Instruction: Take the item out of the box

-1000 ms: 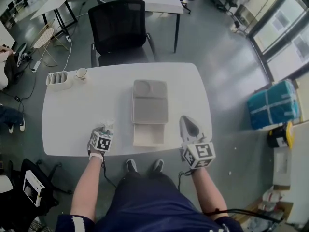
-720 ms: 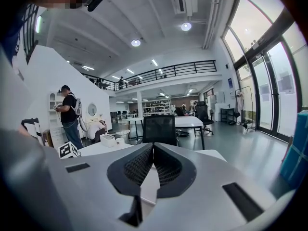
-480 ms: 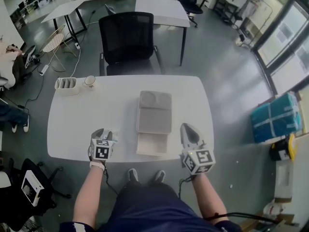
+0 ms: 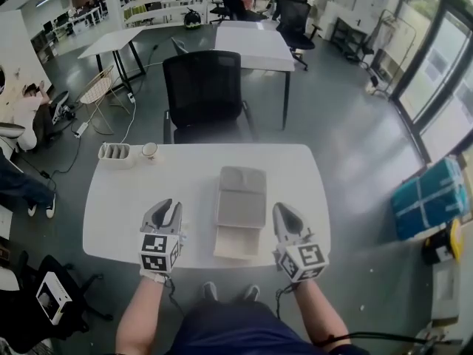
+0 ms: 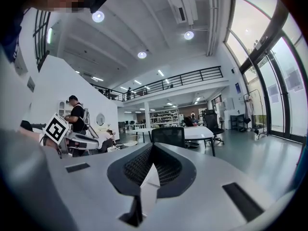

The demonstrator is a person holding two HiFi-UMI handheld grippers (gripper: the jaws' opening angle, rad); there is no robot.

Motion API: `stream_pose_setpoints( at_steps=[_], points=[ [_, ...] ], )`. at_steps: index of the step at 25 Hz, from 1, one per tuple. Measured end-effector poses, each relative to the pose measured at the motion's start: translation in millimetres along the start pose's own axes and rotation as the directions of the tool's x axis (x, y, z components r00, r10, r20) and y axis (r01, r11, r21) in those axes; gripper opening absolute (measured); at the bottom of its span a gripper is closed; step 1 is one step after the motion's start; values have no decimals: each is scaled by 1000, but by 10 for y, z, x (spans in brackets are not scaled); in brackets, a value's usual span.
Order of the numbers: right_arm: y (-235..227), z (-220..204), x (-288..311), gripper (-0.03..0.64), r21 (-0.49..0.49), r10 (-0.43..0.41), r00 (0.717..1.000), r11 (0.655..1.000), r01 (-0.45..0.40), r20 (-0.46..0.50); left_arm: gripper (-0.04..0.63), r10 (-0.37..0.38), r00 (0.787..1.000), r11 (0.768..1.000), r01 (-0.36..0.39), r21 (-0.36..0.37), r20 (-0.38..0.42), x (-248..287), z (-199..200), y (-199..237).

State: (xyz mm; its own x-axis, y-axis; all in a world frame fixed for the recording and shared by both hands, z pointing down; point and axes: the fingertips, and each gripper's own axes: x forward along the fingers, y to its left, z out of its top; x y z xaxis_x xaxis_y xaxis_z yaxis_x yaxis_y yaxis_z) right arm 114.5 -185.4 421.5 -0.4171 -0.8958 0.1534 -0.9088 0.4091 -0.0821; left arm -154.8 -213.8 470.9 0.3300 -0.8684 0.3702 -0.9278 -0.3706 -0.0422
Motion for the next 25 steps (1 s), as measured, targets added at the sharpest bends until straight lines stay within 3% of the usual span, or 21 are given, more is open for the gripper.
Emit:
stream_pose_setpoints(
  at_steps=[4, 7, 10, 15, 25],
  points=[
    [30, 281, -68, 17, -9, 3, 998, 1000, -3, 56, 73, 24, 983, 1000, -25, 4, 184, -275, 704, -85],
    [31, 547, -156, 17, -36, 8, 994, 999, -4, 110, 41, 53, 939, 999, -54, -7, 339, -532, 1180, -161],
    [-30, 790, -267, 17, -63, -4, 987, 998, 14, 164, 37, 54, 905, 998, -61, 3, 422, -650, 1437, -263],
    [-120, 993, -390, 17, -72, -46, 979, 996, 61, 199, 35, 25, 896, 1000, -30, 4, 444, -664, 1526, -363],
    [-83, 1061, -409, 17, -111, -28, 973, 992, 54, 230, 35, -6, 892, 1000, -1, 15, 453, -633, 1607, -434]
  ],
)
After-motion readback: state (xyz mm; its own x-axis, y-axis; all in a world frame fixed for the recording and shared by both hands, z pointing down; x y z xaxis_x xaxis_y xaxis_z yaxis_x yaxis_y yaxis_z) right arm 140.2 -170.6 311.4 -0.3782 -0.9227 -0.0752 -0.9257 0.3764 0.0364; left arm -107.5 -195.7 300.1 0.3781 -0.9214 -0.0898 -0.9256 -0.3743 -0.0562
